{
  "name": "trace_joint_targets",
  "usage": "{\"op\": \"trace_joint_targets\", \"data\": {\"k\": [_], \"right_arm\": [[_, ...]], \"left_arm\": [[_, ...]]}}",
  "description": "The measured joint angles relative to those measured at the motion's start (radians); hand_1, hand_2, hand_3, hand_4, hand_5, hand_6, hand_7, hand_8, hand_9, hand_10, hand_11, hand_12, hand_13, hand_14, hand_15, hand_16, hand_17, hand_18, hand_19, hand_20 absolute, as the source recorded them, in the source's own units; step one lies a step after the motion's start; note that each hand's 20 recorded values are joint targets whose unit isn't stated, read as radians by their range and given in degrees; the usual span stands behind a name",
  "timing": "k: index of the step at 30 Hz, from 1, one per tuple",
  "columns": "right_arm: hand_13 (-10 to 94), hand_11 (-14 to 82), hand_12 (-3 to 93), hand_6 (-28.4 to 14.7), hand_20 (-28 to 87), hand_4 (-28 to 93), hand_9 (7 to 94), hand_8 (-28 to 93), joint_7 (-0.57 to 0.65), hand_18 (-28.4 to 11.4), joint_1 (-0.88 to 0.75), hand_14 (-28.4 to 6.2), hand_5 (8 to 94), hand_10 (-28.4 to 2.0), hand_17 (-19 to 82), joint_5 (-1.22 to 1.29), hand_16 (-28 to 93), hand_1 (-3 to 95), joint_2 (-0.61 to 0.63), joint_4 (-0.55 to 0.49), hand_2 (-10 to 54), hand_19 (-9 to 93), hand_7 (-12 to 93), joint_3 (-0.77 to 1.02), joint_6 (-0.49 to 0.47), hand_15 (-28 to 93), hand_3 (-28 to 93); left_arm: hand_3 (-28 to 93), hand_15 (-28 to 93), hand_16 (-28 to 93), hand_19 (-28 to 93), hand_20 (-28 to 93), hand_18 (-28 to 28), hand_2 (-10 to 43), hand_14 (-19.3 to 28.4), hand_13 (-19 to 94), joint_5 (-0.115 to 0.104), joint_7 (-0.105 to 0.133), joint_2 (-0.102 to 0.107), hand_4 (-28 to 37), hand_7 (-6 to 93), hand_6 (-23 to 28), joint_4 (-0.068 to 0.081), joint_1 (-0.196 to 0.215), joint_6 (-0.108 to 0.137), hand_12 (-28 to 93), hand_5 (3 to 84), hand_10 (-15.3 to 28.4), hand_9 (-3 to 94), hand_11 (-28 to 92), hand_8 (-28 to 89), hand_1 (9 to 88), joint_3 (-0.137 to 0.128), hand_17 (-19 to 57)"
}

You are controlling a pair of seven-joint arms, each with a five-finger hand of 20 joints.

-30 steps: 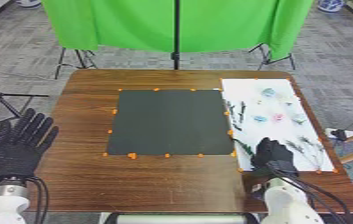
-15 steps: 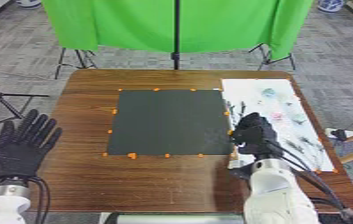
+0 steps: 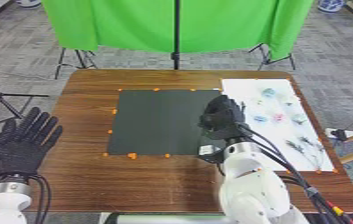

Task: Arrange flowers

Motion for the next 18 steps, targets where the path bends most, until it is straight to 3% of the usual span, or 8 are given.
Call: {"op": "trace_joint_targets", "data": {"k": [10,18], "right_arm": [[81,17.5,52.4,-1.3,40,-21,92.3,22,-0.093,-28.4,0.193,-6.7,81.9,-9.9,46,-0.042,54,58.0,-0.113,0.166,-9.5,92,39,-0.092,-0.02,53,81],[80,17.9,52.6,-1.7,40,-21,91.6,22,-0.163,-28.4,0.29,-6.7,81.5,-10.1,46,-0.146,54,59.3,-0.208,0.319,-9.5,92,39,-0.148,-0.036,54,80]], "left_arm": [[74,38,-6,37,13,15.7,14.4,15.9,30,0.0,0.0,0.01,-28.3,13.6,7.2,0.002,-0.008,-0.002,13,46.7,14.5,41.0,20,-9,25.7,0.018,-5.2],[73,38,-6,37,13,15.8,14.4,16.4,30,-0.003,0.008,0.024,-28.3,13.5,7.2,0.012,-0.034,-0.009,13,46.9,14.9,41.3,20,-9,25.8,0.041,-5.3]]}}
